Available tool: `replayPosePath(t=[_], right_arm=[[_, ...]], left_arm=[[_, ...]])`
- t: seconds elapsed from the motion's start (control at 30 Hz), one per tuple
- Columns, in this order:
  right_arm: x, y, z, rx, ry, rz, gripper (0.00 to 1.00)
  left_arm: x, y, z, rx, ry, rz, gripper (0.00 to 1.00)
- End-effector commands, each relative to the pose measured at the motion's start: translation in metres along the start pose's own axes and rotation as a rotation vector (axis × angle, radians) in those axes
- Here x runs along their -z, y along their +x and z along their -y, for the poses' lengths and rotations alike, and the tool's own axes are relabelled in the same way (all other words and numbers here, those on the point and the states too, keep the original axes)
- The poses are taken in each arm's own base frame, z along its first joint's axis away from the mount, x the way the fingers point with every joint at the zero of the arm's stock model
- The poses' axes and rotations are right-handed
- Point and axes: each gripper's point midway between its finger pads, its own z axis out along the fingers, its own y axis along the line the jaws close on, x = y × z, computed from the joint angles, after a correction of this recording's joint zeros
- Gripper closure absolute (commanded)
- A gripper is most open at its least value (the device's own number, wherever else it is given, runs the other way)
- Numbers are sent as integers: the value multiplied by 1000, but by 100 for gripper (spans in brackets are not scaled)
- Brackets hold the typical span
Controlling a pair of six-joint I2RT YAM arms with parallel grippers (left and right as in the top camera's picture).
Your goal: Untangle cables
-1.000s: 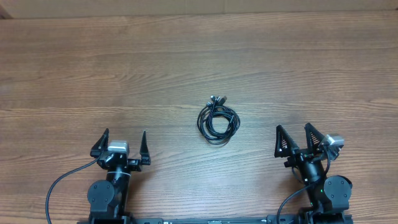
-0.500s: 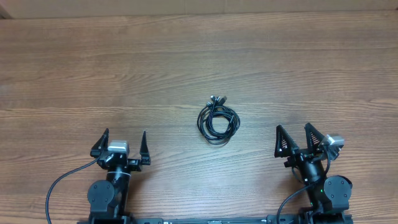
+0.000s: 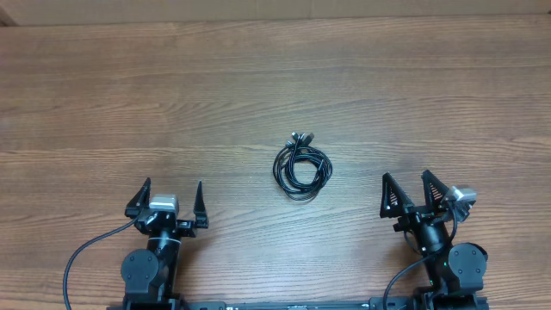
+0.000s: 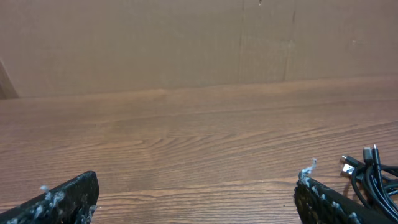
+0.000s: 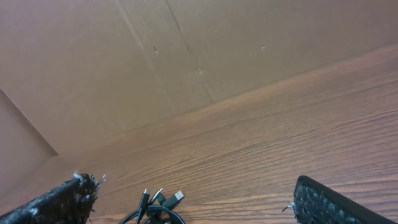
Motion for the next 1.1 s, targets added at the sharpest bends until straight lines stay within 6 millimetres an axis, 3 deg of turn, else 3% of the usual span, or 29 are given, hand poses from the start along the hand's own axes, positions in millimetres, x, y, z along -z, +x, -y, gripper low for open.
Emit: replayPosePath(t=[0.0,0.4,0.6,0.7,1.0,1.07], right_arm=[[0,1,4,7,14,6,0],[0,1,4,7,14,6,0],[0,1,4,7,14,6,0],[0,1,4,7,14,6,0],[0,0,4,8,16,11,0],[0,-1,3,8,13,14,0]], left_arm=[[0,1,0,-20,0,1,0],[0,0,1,-13,3,4,0],[0,1,2,244,8,0,0],[2,-1,2,274,7,-13,0],[9,-27,2,268,4,-103,0],[-3,-32,18,192,98,-219,0]])
